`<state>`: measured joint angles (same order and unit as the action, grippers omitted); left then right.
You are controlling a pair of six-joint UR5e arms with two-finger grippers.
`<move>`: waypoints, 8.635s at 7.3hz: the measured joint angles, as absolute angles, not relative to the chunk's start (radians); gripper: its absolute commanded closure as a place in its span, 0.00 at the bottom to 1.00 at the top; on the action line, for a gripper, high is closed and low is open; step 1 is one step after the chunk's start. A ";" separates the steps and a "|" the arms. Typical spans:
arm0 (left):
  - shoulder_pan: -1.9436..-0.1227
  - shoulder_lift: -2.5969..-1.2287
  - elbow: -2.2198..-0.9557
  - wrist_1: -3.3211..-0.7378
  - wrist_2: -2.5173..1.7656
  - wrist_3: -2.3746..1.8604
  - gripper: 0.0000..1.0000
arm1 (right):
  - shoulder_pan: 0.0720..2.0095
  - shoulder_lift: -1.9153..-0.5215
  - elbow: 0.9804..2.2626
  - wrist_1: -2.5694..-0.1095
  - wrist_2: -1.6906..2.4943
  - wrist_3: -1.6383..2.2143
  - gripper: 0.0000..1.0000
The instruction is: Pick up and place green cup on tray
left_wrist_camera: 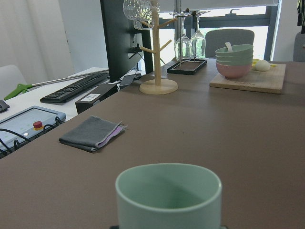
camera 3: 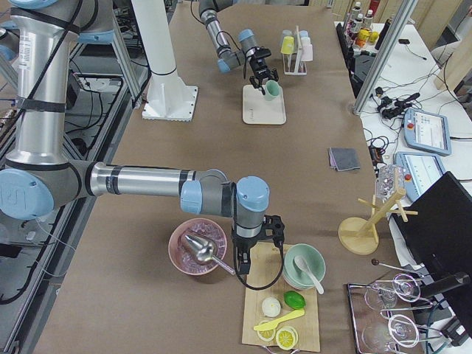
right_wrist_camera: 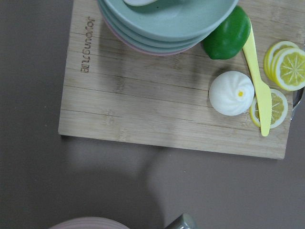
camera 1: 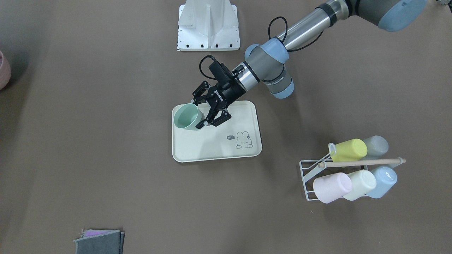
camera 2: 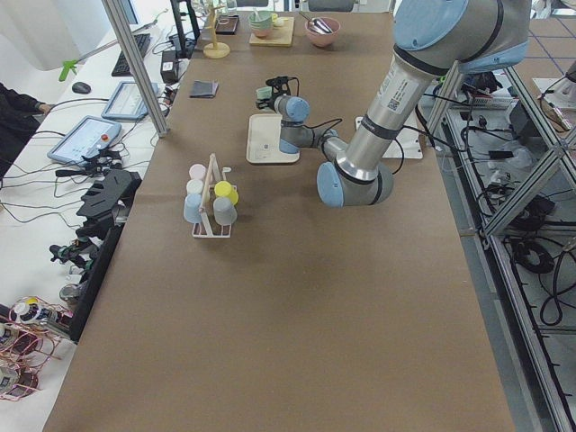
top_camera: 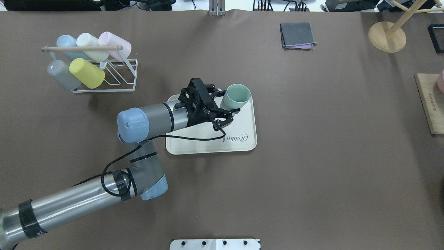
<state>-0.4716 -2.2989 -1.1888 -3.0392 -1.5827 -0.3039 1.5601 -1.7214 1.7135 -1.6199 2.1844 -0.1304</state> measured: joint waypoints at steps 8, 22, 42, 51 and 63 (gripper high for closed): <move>-0.441 -2.273 -1.155 -3.059 -1.655 -0.381 0.80 | 1.560 -1.715 1.713 -1.620 2.184 -0.130 0.00; -0.478 -2.198 -1.162 -3.144 -1.636 -0.369 0.01 | 1.560 -1.710 1.710 -1.620 2.184 -0.130 0.00; -1.179 -2.192 -1.658 -1.805 -1.947 -0.373 0.01 | 1.559 -1.704 1.705 -1.620 2.184 -0.130 0.00; -1.599 -1.614 -1.569 -1.671 -2.451 -0.180 0.01 | 1.559 -1.697 1.700 -1.620 2.185 -0.130 0.00; -1.647 -1.579 -1.630 -1.541 -2.396 -0.137 0.01 | 1.560 -1.697 1.701 -1.620 2.188 -0.130 0.00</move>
<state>-1.6469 -1.5794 -1.6301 -1.5407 -2.3958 -0.1365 1.5601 -1.6966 1.7012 -1.6196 2.1885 -0.1304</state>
